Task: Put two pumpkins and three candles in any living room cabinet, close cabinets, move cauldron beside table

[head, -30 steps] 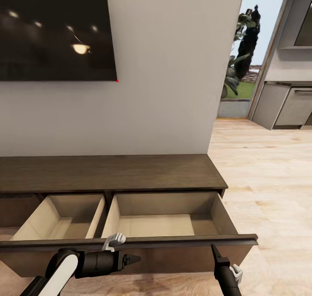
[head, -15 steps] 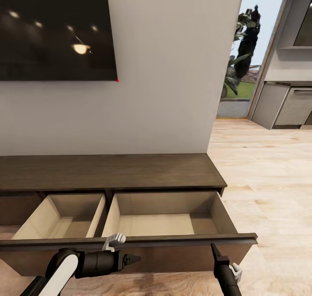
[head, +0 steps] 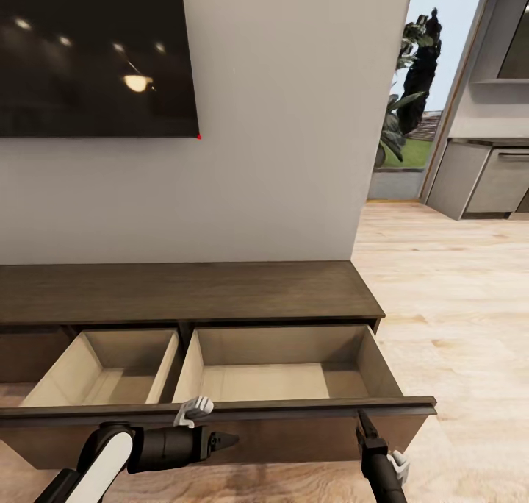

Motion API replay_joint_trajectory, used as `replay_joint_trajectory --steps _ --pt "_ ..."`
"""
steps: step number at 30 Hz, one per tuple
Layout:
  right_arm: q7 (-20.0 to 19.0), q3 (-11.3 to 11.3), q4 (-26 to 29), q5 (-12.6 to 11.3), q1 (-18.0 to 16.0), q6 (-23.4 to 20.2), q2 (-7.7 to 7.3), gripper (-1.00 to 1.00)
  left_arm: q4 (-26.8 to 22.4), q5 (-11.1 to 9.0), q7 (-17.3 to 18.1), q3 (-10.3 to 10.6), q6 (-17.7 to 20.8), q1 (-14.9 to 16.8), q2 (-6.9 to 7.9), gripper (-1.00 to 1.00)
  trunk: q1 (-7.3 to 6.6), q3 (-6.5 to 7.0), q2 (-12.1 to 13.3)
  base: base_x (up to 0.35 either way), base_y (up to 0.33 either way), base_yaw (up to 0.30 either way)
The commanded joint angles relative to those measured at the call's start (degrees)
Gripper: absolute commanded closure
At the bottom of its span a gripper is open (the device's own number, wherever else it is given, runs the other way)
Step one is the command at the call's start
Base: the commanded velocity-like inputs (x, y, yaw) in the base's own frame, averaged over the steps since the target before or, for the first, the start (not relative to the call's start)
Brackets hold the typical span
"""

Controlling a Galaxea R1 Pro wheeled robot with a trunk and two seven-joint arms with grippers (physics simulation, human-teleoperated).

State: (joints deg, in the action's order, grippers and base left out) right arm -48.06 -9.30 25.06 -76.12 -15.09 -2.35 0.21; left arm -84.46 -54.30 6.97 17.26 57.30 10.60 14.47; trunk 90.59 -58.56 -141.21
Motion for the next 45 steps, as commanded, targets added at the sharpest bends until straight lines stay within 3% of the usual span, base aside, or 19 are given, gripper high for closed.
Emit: replay_joint_trajectory --steps 1,10,32,38,45 --pt "-0.24 -0.08 -0.02 -0.40 -0.03 -0.32 0.00 -1.00 -0.01 0.60 0.59 0.04 0.09 0.04 0.03 -1.00 -0.01 -0.05 -0.02 0.000 0.000 0.000" --pt "-0.22 -0.13 -0.05 -0.54 -0.03 -0.40 -0.04 -1.00 -0.01 0.60 0.59 -0.01 0.07 0.04 0.03 -1.00 -0.01 -0.05 -0.02 -0.055 0.000 0.000" --pt "-0.11 0.55 -0.14 -0.21 -0.03 -0.57 0.17 -1.00 -0.01 0.55 0.59 0.06 0.10 0.04 0.02 -1.00 -0.01 -0.05 -0.02 -0.226 0.000 0.000" --pt "-0.44 0.76 -0.46 -0.07 -0.01 -0.49 0.19 -1.00 -0.01 0.51 0.59 -0.77 0.10 -0.01 0.24 -1.00 -0.01 -0.05 -0.02 -0.050 0.000 0.000" --pt "-0.72 6.19 -3.68 0.00 0.06 -0.46 -0.18 -1.00 0.41 0.37 0.59 -1.17 0.02 -0.42 1.99 -1.00 -0.23 0.13 0.38 -0.004 0.000 0.000"
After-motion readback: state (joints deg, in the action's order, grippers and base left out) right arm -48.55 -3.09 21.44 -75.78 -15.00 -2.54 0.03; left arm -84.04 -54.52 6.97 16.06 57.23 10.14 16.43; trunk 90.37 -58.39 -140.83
